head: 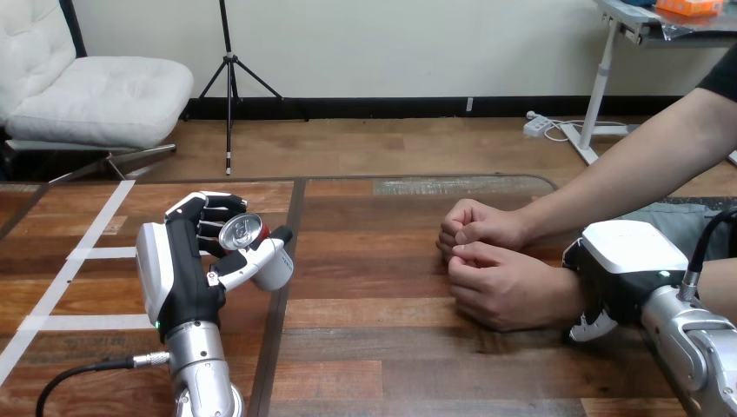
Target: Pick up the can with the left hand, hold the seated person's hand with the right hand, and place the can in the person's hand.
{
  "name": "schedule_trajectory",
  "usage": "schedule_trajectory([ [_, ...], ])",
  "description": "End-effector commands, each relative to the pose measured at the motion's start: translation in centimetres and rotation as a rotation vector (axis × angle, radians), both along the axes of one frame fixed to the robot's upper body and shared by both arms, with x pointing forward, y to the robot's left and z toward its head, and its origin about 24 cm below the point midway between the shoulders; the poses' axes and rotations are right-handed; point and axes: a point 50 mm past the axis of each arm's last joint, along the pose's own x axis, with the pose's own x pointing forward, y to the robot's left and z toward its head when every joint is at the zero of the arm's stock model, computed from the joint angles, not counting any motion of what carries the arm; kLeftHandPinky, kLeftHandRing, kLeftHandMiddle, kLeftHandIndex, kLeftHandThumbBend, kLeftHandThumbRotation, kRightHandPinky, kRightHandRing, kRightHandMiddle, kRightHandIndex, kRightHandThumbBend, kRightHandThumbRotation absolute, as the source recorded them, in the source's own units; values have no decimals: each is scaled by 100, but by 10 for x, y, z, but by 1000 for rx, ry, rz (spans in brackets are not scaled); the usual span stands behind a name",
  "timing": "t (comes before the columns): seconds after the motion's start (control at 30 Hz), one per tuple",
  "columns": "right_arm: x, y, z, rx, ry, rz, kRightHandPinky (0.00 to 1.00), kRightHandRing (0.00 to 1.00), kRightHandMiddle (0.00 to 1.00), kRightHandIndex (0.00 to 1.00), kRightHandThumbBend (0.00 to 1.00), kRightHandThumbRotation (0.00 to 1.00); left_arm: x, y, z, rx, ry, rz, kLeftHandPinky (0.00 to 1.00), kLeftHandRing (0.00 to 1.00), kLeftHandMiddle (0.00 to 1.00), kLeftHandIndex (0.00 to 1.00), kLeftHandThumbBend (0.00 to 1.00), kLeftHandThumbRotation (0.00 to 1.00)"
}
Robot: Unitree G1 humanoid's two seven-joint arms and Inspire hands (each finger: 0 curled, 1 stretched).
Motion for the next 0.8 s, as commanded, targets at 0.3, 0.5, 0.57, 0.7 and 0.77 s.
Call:
schedule_trajectory([
  [0.3,-8,0,6,69,-37,-10,40,48,53,51,84,0,16,-3,27,12,-116,-29,36,42,48,49,70,0],
  [0.5,-9,2,12,74,-67,-10,39,47,53,51,84,0,16,-4,28,28,-122,-37,36,42,48,49,71,0],
  [0.57,-10,2,14,78,-75,-10,38,46,52,51,84,0,16,-4,29,25,-126,-43,36,42,48,49,71,0],
  [0.7,-11,4,18,99,-84,-13,38,46,52,51,83,0,16,-6,29,20,-129,-54,37,42,48,49,71,0],
  [0.77,-12,5,20,113,-97,-6,37,45,51,51,83,0,16,-7,29,15,-128,-63,37,43,48,50,71,0],
])
